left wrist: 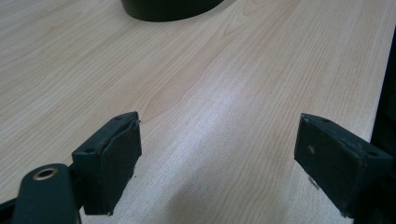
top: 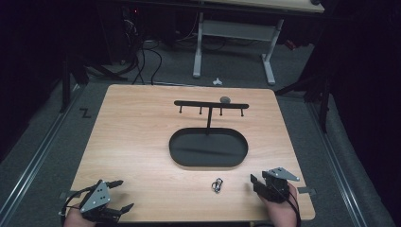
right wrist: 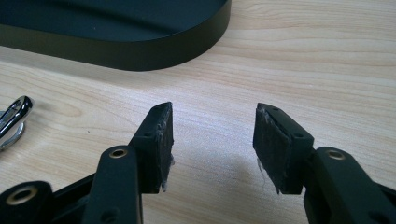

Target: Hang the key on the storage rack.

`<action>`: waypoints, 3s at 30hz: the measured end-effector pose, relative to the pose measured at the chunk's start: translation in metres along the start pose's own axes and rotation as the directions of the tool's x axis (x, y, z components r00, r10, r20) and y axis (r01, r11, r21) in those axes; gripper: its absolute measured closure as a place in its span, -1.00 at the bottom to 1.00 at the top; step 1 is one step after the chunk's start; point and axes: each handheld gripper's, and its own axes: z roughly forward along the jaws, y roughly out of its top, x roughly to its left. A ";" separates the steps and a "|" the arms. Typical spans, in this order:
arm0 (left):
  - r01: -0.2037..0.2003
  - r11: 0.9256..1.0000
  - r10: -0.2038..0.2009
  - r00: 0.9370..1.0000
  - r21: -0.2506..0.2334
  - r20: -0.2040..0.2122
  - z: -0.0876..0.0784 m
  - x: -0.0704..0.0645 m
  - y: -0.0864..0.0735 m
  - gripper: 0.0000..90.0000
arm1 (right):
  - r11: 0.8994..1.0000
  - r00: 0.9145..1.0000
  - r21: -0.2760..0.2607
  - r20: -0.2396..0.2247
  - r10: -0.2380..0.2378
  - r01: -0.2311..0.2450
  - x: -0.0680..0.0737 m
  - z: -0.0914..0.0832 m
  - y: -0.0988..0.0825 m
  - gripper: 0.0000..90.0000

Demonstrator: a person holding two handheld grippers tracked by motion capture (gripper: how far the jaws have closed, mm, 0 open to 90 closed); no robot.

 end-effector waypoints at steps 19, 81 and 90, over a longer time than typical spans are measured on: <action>-0.009 1.000 0.009 1.000 -0.002 0.011 0.005 0.000 0.003 -0.66 | 1.000 1.000 0.014 0.005 0.011 -0.011 -0.002 0.000 -0.004 0.03; -0.009 1.000 0.009 1.000 0.008 0.021 0.007 0.000 0.003 -0.66 | 0.982 0.977 0.090 -0.149 -0.154 0.169 0.057 0.011 0.004 -0.14; -0.011 1.000 0.011 1.000 0.006 0.024 0.007 0.000 0.003 -0.66 | 0.972 0.963 0.098 -0.186 -0.195 0.216 0.070 0.007 0.010 -0.17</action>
